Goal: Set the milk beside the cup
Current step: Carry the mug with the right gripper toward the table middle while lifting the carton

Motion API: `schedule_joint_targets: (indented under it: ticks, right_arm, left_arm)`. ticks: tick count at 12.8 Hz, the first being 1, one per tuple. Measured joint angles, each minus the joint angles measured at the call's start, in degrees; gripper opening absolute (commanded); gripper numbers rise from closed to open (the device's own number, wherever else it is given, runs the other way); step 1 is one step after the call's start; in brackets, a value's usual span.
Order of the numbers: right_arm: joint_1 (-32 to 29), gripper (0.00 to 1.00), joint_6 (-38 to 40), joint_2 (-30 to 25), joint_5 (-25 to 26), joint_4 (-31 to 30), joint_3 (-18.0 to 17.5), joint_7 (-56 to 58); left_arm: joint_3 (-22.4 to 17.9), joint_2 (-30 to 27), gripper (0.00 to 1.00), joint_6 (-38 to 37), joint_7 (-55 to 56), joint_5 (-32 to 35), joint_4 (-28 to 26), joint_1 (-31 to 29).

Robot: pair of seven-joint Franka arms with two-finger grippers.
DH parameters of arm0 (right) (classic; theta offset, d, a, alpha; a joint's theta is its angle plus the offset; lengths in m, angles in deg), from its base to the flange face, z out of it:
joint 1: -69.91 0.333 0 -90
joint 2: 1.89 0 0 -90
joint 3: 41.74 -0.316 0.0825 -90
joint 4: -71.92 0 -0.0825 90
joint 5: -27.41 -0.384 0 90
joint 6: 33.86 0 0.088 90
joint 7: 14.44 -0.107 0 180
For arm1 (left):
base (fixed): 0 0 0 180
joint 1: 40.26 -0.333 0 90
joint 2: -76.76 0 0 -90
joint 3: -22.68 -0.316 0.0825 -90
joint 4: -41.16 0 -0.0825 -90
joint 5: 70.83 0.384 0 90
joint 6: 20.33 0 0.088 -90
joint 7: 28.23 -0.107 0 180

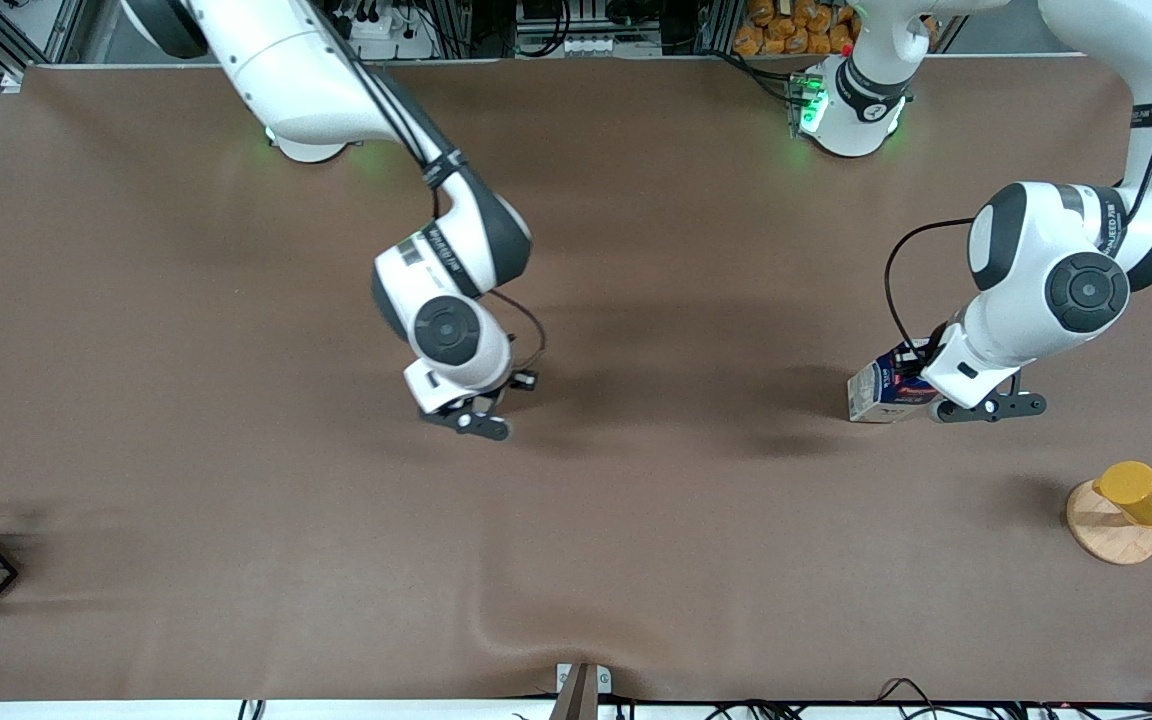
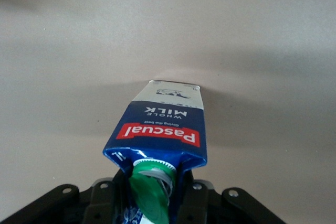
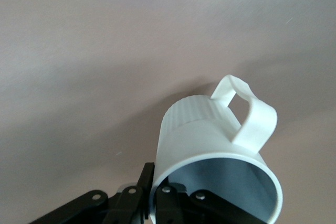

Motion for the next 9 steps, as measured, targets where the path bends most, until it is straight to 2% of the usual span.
schedule_joint_targets:
  ticks: [3,7,8,9]
  right_arm:
    - [1.7,0.0,-1.7,2.5,-6.0,3.5,0.1,-3.2]
    - [4.2,0.0,-6.7,6.3,-7.0,6.3,0.1,-7.6]
    - [4.6,0.28,-7.1,6.8,-7.0,6.8,0.1,-8.0]
    - [4.9,0.94,-7.1,7.1,-7.0,7.1,0.1,-8.2]
  left_arm:
    - [3.0,-1.2,0.26,-5.0,0.0,0.0,3.3,0.1]
    - [7.7,-1.9,0.26,-13.4,1.3,-0.2,11.1,0.3]
    - [9.5,-1.9,0.26,-13.8,3.4,-0.3,12.2,0.4]
    - [11.5,-1.8,0.26,-14.1,6.0,-0.3,13.0,0.5]
